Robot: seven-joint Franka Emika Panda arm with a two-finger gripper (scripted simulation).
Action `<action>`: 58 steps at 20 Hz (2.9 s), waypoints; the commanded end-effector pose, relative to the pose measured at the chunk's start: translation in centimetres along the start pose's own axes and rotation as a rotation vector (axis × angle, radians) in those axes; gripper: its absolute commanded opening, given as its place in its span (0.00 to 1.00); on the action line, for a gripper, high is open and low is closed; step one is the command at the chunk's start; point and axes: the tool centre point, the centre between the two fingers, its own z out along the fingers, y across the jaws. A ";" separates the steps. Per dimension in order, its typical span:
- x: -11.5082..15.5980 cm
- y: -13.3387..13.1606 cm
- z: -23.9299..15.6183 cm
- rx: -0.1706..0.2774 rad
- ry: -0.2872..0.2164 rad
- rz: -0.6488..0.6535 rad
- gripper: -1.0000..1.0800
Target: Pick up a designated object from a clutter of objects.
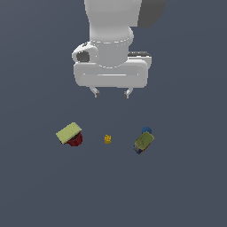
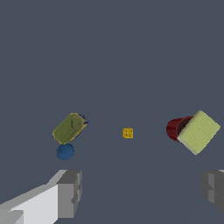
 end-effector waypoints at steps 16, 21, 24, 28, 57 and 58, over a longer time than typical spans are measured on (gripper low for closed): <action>0.6 1.9 -0.9 0.010 0.026 0.032 0.96; 0.8 1.4 -0.3 0.009 0.023 0.054 0.96; 1.0 0.9 0.5 0.008 0.019 0.077 0.96; 1.4 0.0 1.8 0.006 0.013 0.118 0.96; 1.5 -11.5 18.9 -0.036 -0.051 0.605 0.96; 1.4 -11.9 19.5 -0.038 -0.053 0.621 0.96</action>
